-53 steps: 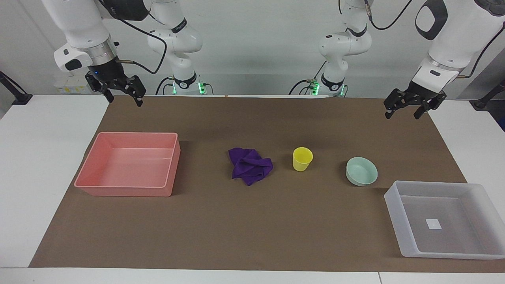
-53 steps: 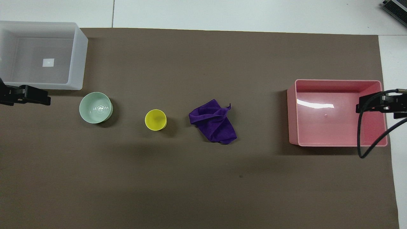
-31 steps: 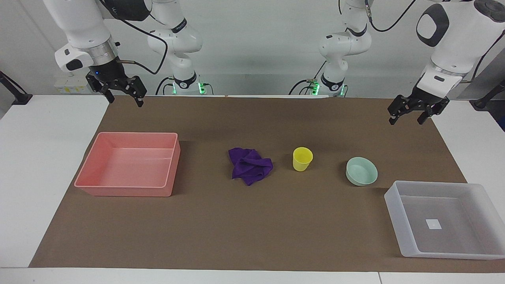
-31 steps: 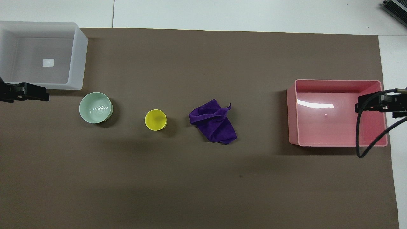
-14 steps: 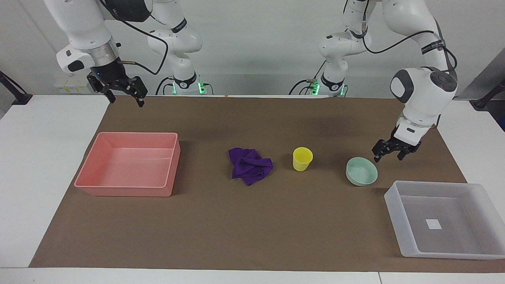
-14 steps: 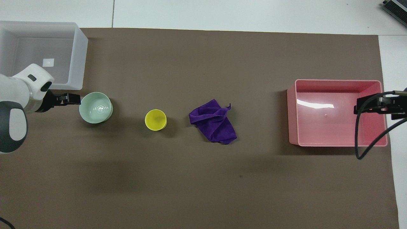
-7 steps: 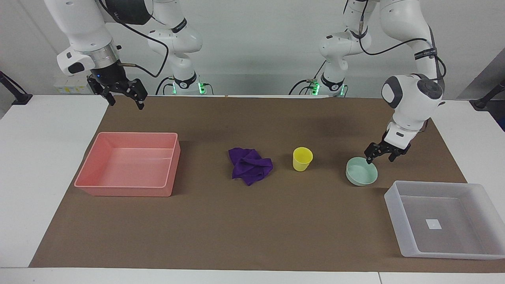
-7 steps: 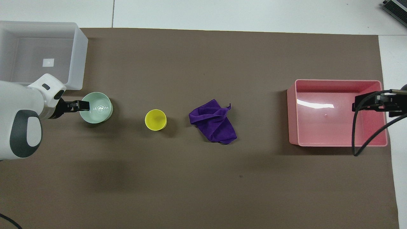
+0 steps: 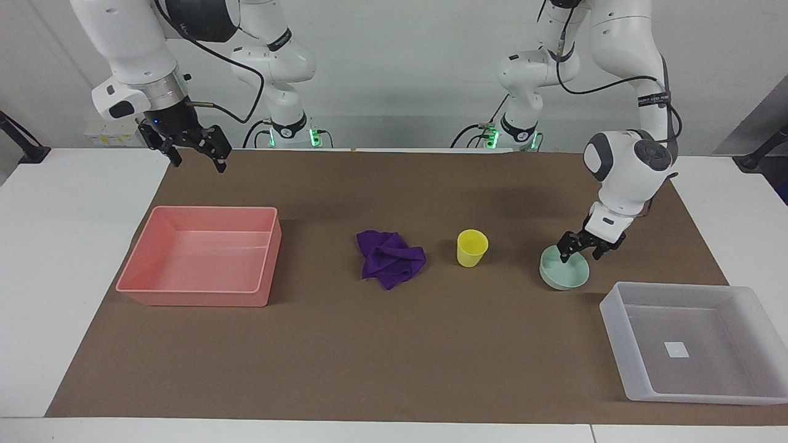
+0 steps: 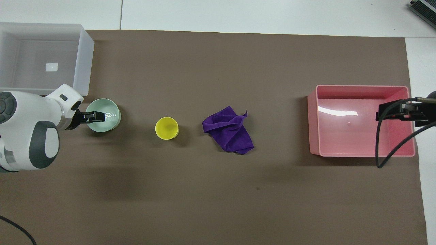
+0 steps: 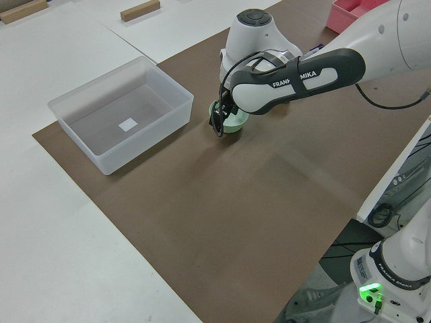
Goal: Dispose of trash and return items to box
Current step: 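Reach the left gripper to the pale green bowl and grasp its rim, then place the green bowl in the clear bin while the right gripper reaches the cloth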
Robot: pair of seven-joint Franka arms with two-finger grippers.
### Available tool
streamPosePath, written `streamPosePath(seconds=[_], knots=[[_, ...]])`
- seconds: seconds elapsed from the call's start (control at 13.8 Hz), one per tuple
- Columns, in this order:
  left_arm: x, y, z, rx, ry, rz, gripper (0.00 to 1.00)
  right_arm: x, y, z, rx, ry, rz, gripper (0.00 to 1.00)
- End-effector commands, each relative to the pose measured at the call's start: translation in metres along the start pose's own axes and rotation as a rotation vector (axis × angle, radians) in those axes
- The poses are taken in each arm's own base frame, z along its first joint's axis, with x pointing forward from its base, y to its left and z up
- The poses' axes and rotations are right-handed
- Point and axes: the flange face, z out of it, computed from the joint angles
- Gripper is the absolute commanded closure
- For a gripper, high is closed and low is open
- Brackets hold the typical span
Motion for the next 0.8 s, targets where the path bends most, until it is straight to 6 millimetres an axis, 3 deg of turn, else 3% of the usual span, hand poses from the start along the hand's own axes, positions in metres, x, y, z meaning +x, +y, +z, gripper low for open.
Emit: streamPosePath(seconds=[0.0,0.07,0.43,0.58,0.72], knots=[[-0.003,0.002,0.005,0.010,0.011,-0.003,0.96,-0.007,0.001,0.000,0.023,0.016,0.018,0.00],[-0.003,0.002,0.006,0.011,0.010,0.004,1.00,-0.007,0.001,0.000,0.023,0.015,0.020,0.00],[0.003,-0.001,-0.003,0.011,0.013,0.018,1.00,-0.007,0.001,0.000,0.023,0.016,0.020,0.00],[0.008,-0.004,-0.020,0.015,0.004,0.020,1.00,-0.006,0.001,0.000,0.024,0.022,0.020,0.00],[0.024,-0.007,-0.050,0.016,-0.013,0.014,1.00,-0.006,0.001,0.002,0.024,0.022,0.020,0.00]])
